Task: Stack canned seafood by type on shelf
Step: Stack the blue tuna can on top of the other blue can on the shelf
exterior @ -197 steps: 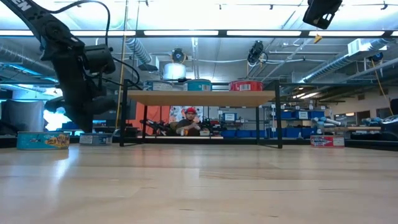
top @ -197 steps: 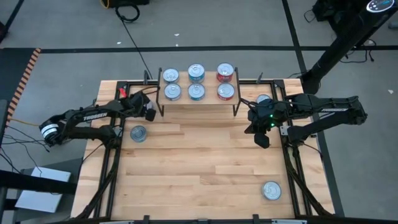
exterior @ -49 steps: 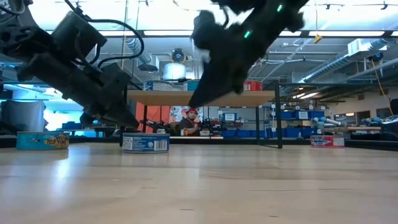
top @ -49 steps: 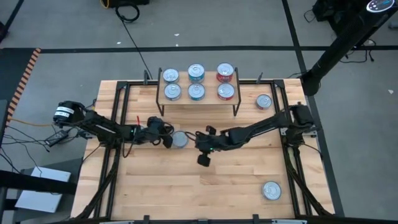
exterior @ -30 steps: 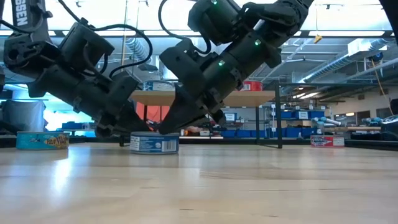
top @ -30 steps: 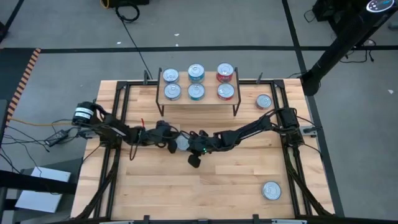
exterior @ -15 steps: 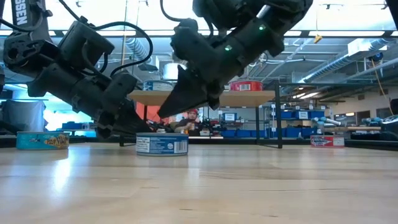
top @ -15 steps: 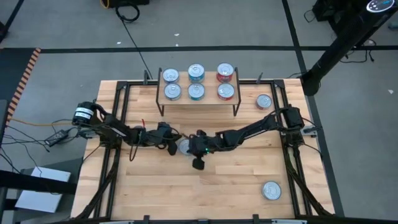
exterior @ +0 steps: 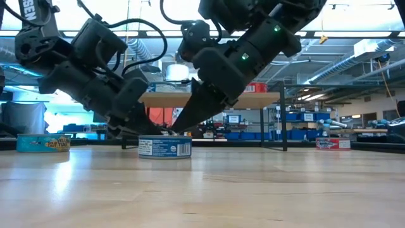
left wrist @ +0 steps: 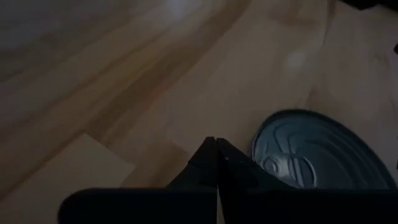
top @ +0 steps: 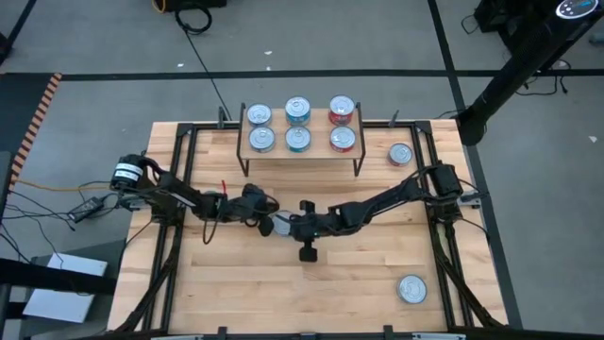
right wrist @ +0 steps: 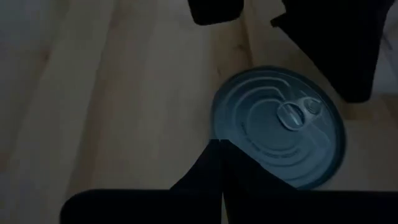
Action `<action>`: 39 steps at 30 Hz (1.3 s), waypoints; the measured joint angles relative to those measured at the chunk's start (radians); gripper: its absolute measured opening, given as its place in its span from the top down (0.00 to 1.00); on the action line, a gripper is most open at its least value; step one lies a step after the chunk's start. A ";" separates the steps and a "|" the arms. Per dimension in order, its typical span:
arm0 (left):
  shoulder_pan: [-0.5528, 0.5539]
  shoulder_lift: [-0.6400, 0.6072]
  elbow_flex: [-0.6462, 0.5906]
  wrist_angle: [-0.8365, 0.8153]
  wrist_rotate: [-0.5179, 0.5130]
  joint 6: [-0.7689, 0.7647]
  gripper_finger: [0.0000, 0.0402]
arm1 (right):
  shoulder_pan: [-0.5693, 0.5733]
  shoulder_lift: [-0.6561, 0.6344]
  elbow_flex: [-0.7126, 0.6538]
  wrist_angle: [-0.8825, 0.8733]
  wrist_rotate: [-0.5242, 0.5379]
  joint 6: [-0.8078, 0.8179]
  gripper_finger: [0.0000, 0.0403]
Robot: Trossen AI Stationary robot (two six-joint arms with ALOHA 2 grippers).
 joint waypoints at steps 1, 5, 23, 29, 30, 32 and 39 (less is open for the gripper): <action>-0.001 0.005 0.000 -0.001 0.002 -0.006 1.00 | 0.001 0.000 0.000 -0.001 -0.008 -0.007 0.99; -0.003 0.009 0.000 -0.013 -0.006 -0.039 1.00 | 0.000 0.000 0.000 -0.001 -0.026 -0.036 0.99; -0.004 0.009 0.007 -0.008 0.012 -0.053 1.00 | -0.007 0.068 -0.001 0.075 -0.069 0.041 0.99; -0.008 0.009 0.026 -0.023 0.027 -0.048 1.00 | -0.043 0.049 0.000 0.071 -0.076 0.120 0.99; -0.008 0.009 0.026 -0.024 0.028 -0.048 1.00 | -0.048 0.044 0.003 0.071 -0.084 0.127 0.99; -0.008 0.010 0.026 -0.026 0.028 -0.050 1.00 | -0.056 0.026 0.007 0.081 -0.098 0.136 0.99; -0.013 0.009 0.030 0.006 0.093 -0.055 1.00 | -0.068 -0.056 0.010 0.067 -0.058 0.148 0.99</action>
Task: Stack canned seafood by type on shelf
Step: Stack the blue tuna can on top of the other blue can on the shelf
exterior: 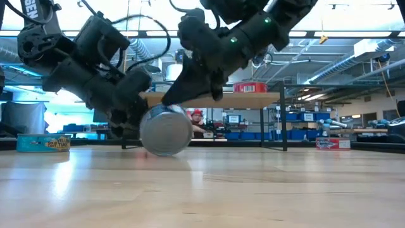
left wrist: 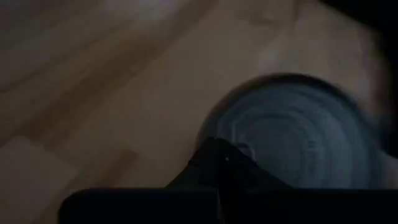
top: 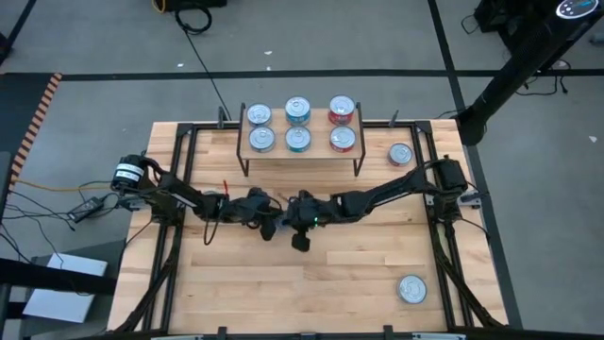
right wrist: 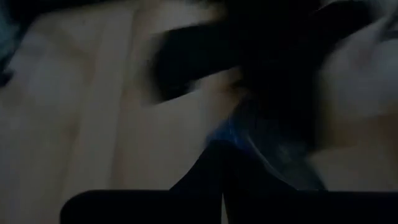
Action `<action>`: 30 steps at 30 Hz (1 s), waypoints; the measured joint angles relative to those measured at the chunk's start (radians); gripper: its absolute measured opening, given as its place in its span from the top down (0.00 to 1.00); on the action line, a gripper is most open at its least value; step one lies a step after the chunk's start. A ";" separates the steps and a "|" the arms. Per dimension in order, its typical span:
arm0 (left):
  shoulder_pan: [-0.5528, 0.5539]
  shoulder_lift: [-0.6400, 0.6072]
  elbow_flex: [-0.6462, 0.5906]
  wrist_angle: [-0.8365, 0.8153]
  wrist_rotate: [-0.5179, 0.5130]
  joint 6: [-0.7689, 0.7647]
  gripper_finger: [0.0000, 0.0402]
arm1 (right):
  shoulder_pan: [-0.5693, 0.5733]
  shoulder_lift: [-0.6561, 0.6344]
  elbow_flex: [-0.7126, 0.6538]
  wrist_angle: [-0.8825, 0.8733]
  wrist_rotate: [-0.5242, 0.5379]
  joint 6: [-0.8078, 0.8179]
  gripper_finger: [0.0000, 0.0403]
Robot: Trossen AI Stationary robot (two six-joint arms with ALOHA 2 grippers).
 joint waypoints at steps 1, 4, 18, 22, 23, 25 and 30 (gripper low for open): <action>-0.001 -0.001 0.002 0.006 0.013 0.000 1.00 | -0.004 -0.011 0.000 -0.005 0.016 0.000 0.99; -0.005 0.000 0.000 0.012 0.043 0.003 1.00 | -0.016 -0.031 0.000 -0.012 0.051 0.017 0.99; -0.052 0.000 0.000 0.041 0.077 0.002 1.00 | -0.060 -0.027 0.000 -0.057 0.014 0.071 0.99; -0.051 0.000 -0.001 0.037 0.077 -0.001 1.00 | -0.062 -0.027 0.000 -0.057 0.014 0.071 0.99; -0.051 0.000 -0.001 0.039 0.077 -0.001 1.00 | -0.062 -0.027 0.000 -0.055 0.014 0.071 0.99; -0.052 0.000 -0.001 0.048 0.077 -0.008 1.00 | -0.063 -0.027 0.000 -0.054 0.014 0.074 0.99; -0.089 0.000 -0.002 0.094 0.083 -0.035 1.00 | -0.071 -0.027 0.000 -0.050 0.013 0.131 0.99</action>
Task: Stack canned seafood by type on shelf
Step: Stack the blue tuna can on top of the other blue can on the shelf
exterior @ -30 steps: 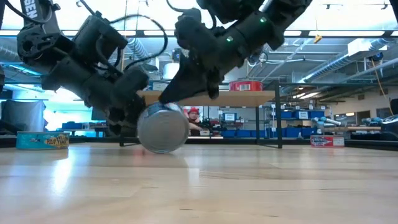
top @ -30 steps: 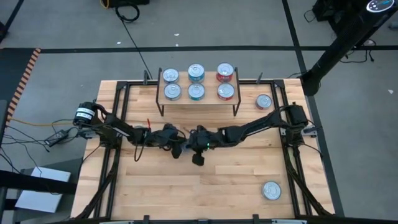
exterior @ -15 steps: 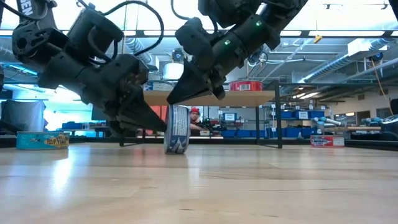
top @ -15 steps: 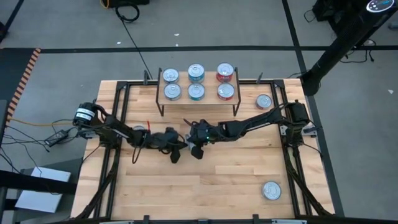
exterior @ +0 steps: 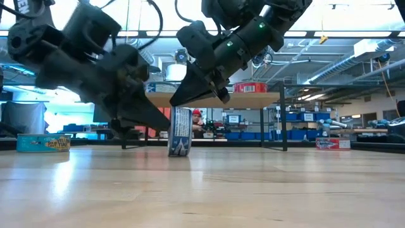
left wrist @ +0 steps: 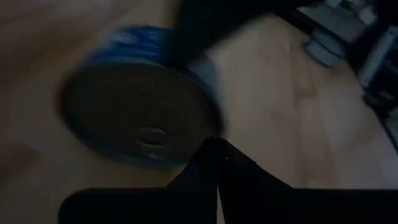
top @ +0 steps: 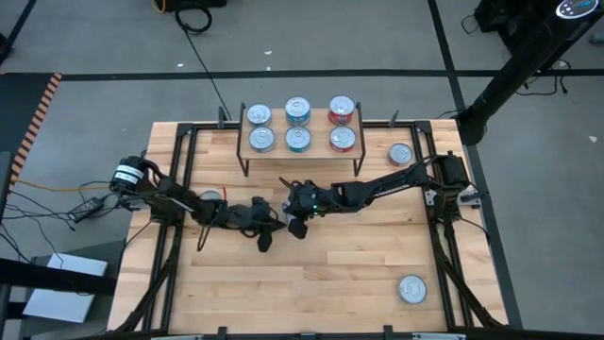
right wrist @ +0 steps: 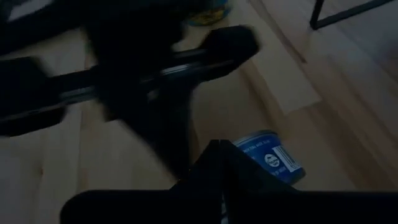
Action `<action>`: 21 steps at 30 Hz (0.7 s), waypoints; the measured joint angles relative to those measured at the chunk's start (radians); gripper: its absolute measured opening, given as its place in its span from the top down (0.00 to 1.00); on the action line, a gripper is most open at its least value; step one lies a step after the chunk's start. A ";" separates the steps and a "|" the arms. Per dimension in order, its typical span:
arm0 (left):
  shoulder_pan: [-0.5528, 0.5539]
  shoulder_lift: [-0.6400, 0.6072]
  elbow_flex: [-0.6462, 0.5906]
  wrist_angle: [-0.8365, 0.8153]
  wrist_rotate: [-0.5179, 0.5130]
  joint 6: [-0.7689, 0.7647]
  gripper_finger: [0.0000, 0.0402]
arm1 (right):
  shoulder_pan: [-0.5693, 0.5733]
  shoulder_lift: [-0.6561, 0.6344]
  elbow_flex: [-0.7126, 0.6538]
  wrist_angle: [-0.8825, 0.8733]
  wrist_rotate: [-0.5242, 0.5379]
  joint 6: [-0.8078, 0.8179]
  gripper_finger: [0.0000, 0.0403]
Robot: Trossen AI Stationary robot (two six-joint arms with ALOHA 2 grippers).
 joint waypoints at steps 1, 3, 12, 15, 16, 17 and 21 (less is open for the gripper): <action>-0.016 0.000 0.000 0.003 -0.012 -0.007 1.00 | -0.003 0.000 0.000 0.002 0.000 0.014 0.99; -0.048 0.000 0.000 0.001 -0.049 -0.033 1.00 | -0.010 0.001 0.000 0.008 0.000 0.037 0.99; -0.218 -0.002 0.033 -0.044 -0.326 -0.098 1.00 | -0.031 0.002 -0.001 0.078 0.000 0.136 0.99; -0.242 -0.003 0.097 -0.141 -0.381 -0.095 1.00 | -0.037 0.002 -0.001 0.112 -0.001 0.148 0.99; -0.245 -0.003 0.121 -0.182 -0.383 -0.094 1.00 | -0.039 0.002 -0.001 0.119 -0.004 0.144 0.99; -0.246 -0.003 0.146 -0.226 -0.384 -0.094 1.00 | -0.041 0.002 -0.001 0.125 -0.005 0.135 0.99; -0.247 -0.003 0.246 -0.417 -0.391 -0.092 0.96 | -0.057 -0.015 -0.001 0.130 -0.098 0.101 0.99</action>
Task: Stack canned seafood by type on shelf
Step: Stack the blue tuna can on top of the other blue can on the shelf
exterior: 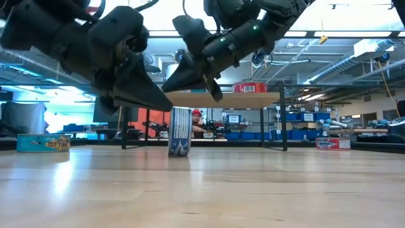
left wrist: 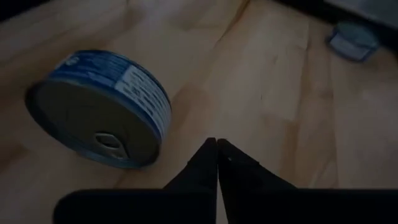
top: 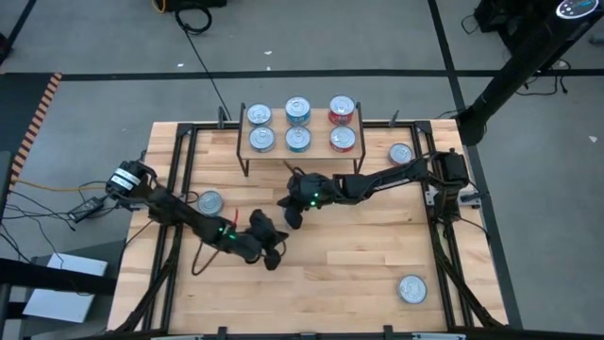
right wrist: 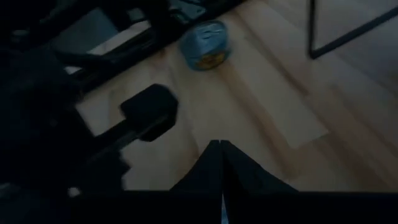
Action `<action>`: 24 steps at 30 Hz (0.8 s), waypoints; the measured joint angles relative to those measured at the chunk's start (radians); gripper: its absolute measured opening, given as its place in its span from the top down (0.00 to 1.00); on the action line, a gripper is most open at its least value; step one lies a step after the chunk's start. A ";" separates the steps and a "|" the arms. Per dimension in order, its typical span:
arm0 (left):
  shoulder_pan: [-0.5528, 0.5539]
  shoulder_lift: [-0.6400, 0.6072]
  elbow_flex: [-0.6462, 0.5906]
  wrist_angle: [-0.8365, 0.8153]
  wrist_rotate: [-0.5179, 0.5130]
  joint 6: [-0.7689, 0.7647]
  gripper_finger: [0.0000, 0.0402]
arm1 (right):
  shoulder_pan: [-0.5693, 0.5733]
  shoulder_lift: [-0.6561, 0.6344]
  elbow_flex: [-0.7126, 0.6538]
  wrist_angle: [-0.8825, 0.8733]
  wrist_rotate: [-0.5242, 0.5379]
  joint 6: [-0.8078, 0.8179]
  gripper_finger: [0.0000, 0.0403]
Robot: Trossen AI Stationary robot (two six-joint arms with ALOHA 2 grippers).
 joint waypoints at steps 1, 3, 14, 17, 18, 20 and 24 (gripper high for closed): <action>0.000 0.000 0.022 -0.041 0.000 0.000 0.95 | -0.003 -0.013 0.000 -0.014 -0.033 -0.004 0.99; 0.000 0.000 0.057 -0.114 0.000 0.001 0.92 | -0.007 -0.050 0.000 -0.070 -0.082 -0.008 0.99; -0.058 -0.001 0.089 -0.235 -0.043 -0.120 0.85 | 0.073 -0.133 0.000 -0.483 -0.006 -0.147 0.99; -0.085 -0.015 0.089 -0.236 -0.100 -0.139 0.85 | 0.099 -0.062 0.000 -0.434 -0.003 -0.123 0.99; -0.093 -0.022 0.089 -0.235 -0.115 -0.140 0.85 | 0.107 -0.043 0.000 -0.420 -0.003 -0.105 0.99; -0.105 -0.037 0.089 -0.239 -0.130 -0.141 0.85 | 0.124 -0.006 0.000 -0.393 -0.007 -0.079 0.99; -0.116 -0.064 0.089 -0.247 -0.118 -0.141 0.85 | 0.154 0.032 0.000 -0.303 -0.053 -0.053 0.99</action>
